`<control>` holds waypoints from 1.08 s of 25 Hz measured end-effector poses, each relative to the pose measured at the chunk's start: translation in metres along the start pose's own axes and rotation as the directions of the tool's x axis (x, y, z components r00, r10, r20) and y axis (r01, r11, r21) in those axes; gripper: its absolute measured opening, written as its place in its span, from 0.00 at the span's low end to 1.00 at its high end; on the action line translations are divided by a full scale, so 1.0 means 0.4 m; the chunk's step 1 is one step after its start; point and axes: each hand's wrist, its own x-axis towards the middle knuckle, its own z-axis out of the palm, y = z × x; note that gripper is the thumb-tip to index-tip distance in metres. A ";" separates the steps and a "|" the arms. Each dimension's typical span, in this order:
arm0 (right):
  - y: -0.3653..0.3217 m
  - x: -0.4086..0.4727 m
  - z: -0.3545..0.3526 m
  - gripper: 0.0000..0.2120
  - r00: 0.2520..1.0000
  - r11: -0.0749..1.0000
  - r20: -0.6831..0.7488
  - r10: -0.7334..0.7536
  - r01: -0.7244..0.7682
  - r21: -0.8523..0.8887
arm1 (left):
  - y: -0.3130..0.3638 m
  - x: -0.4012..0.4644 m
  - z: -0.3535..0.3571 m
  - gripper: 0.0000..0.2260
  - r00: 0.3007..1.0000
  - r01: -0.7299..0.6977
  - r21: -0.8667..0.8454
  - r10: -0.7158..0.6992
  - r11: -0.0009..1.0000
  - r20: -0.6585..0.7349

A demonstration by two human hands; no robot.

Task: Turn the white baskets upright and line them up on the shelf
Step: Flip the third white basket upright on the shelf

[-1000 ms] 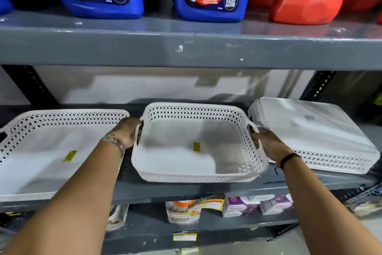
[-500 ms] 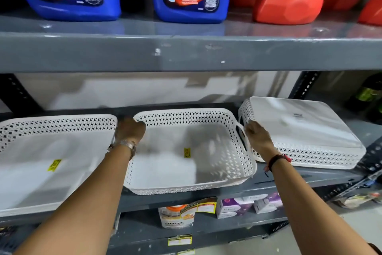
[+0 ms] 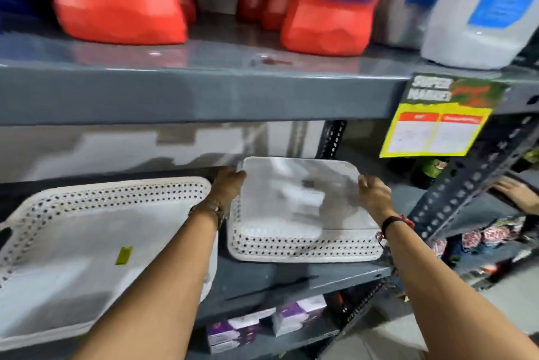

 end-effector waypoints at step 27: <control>0.076 0.092 -0.122 0.16 0.953 0.986 0.251 0.167 -0.163 -0.035 | 0.009 -0.074 0.008 0.23 0.982 0.190 0.459 -0.177 0.868 -0.072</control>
